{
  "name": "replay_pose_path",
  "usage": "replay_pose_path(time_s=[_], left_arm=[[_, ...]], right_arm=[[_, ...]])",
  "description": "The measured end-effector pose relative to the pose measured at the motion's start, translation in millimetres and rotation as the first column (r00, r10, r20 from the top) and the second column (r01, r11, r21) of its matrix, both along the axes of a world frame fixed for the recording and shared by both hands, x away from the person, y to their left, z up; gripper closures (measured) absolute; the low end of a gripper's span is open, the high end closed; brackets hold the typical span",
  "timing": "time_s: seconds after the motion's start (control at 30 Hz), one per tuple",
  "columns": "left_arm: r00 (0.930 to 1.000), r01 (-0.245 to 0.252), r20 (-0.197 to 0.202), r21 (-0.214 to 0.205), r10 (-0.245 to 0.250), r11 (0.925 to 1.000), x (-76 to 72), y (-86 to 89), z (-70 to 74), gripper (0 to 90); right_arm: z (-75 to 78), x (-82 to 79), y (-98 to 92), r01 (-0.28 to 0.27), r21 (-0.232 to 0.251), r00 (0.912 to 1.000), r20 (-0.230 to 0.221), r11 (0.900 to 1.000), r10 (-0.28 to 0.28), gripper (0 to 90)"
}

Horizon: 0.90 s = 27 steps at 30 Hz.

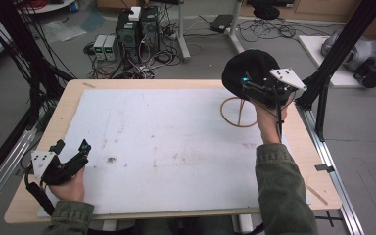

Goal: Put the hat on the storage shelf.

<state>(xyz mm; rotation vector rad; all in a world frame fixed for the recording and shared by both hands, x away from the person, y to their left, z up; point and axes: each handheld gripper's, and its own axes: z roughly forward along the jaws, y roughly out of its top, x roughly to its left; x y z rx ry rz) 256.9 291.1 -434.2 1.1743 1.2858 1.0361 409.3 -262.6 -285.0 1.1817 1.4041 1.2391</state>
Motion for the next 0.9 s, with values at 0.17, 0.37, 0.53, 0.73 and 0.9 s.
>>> replay_pose_path(time_s=[0.17,0.37,0.53,0.73,0.9], left_arm=[[1.0,-0.002,0.005,-0.001,0.002,1.0,0.0,0.4,0.1,19.8],[1.0,-0.007,0.007,0.001,0.007,1.0,0.4,0.3,0.2,19.6],[0.9999,-0.007,0.008,-0.002,0.007,1.0,0.2,0.4,0.3,19.5],[0.9999,-0.012,0.006,0.0,0.012,0.9999,0.8,1.3,-0.2,19.3],[0.9999,-0.009,0.006,0.003,0.009,1.0,0.5,0.6,0.2,19.2]], right_arm=[[-10.3,-13.9,-3.8,-0.004,0.006,1.0,-0.006,1.0,0.004,3.3],[-27.1,-35.5,-10.0,0.034,0.048,0.9989,0.03,0.9983,-0.036,3.5],[-39.9,-51.9,-13.7,0.035,0.032,0.9985,0.04,0.9989,-0.036,3.5],[-49.4,-71.0,-20.2,0.035,0.051,0.9979,0.052,0.9981,-0.038,3.5],[-60.9,-79.4,-24.8,0.045,0.042,0.9976,0.05,0.9981,-0.047,3.5]])
